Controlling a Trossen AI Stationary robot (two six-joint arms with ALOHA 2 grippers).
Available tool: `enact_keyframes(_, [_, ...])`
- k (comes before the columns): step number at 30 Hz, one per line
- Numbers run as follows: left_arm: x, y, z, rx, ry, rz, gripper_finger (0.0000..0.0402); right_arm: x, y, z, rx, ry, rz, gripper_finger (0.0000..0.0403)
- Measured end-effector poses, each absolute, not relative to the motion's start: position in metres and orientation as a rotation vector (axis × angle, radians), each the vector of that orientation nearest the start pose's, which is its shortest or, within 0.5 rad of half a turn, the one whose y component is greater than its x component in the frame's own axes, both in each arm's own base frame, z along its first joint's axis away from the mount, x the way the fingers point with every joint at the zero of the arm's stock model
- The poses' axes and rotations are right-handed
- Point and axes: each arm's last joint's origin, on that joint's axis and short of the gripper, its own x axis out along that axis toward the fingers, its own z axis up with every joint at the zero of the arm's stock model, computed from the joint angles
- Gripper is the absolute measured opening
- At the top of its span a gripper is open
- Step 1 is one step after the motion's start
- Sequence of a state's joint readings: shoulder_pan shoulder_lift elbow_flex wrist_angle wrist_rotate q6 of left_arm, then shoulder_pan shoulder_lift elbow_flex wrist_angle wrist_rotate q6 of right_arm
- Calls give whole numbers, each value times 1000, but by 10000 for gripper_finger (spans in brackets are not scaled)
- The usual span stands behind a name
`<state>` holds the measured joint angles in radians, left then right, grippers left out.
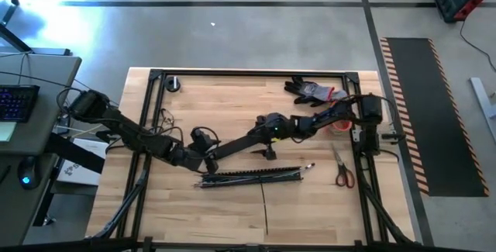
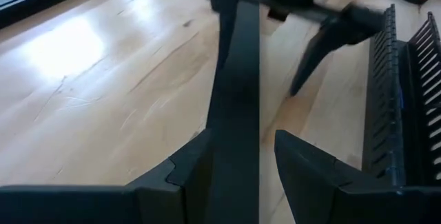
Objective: Ziptie cables
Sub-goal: Close the black cable duct
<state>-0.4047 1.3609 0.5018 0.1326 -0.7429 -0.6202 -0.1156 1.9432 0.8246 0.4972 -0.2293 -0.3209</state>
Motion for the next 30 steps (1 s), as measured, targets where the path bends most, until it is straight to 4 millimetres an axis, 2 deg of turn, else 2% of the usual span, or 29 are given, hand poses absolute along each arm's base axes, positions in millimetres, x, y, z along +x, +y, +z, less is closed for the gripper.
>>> enact_keyframes(4, [226, -76, 157, -201, 478, 487, 138, 354, -47, 83, -179, 598, 184, 344])
enact_keyframes(9, [226, -77, 158, -207, 465, 486, 138, 355, -58, 75, -167, 578, 170, 335])
enact_keyframes(16, [227, -77, 158, -203, 458, 485, 138, 352, -57, 60, -81, 665, 166, 326])
enact_keyframes(21, [228, -77, 159, -212, 447, 480, 138, 353, -48, 53, -78, 679, 168, 283])
enact_keyframes(26, [227, -81, 159, -211, 449, 463, 138, 355, -43, 48, -68, 676, 100, 210])
enact_keyframes(30, [226, -84, 160, -212, 446, 450, 138, 356, -40, 47, -51, 667, 77, 209])
